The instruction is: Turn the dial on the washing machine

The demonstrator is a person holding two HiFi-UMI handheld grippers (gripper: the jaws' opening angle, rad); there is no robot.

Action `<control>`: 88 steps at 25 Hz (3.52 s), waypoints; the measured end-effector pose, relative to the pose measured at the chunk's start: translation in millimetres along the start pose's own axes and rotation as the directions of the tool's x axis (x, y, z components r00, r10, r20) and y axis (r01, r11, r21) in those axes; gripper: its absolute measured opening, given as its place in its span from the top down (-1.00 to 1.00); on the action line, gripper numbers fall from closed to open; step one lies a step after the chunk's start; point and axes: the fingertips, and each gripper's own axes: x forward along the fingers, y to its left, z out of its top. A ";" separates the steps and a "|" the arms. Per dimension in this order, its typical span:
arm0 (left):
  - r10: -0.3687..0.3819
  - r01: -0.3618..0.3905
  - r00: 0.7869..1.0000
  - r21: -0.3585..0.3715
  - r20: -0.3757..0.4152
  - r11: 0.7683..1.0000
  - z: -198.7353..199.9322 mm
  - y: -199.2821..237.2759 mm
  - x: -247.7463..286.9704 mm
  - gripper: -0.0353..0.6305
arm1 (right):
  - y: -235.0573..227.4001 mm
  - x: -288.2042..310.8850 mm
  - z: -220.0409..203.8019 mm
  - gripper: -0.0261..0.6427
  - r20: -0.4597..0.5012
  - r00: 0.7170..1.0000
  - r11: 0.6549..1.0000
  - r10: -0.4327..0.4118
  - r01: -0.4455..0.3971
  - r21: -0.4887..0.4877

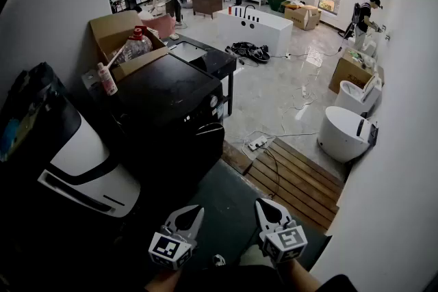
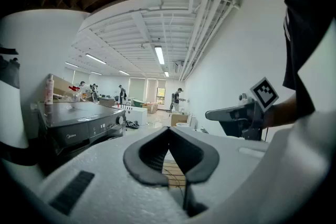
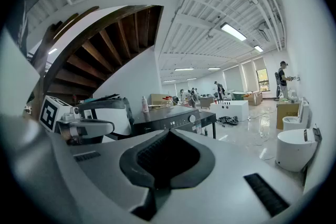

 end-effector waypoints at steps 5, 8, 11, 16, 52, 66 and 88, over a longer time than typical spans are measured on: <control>0.004 -0.004 1.000 -0.009 0.006 1.000 -4.8 5.7 18.4 0.86 | -14.3 14.6 8.3 0.94 0.016 1.000 1.000 0.008 -0.007 -0.011; 0.007 -0.006 1.000 -0.022 0.017 1.000 -4.0 5.6 30.8 0.86 | -20.8 21.6 14.9 0.93 0.044 0.998 0.998 0.052 -0.053 0.016; 0.029 -0.029 1.000 -0.045 0.008 0.999 -3.8 8.3 49.4 0.53 | -37.8 35.9 20.2 0.70 0.042 0.995 0.996 0.089 -0.089 0.007; 0.106 -0.106 0.994 -0.082 -0.006 0.991 5.1 14.6 94.3 0.31 | -75.0 64.7 35.1 0.36 0.006 0.984 0.984 0.178 -0.178 0.020; 0.462 -0.468 0.883 -0.184 -0.076 0.864 6.4 77.9 240.6 0.22 | -220.6 239.6 57.0 0.21 -0.154 0.890 0.898 0.429 -0.439 -0.037; 0.420 -0.433 0.901 -0.197 -0.109 0.879 -13.7 164.2 227.6 0.22 | -173.8 355.2 34.7 0.14 -0.186 0.901 0.904 0.391 -0.414 -0.107; 0.524 -0.551 0.834 -0.270 -0.170 0.790 -62.5 222.7 264.7 0.23 | -168.3 542.1 -13.1 0.04 -0.254 0.894 0.756 0.370 -0.449 -0.477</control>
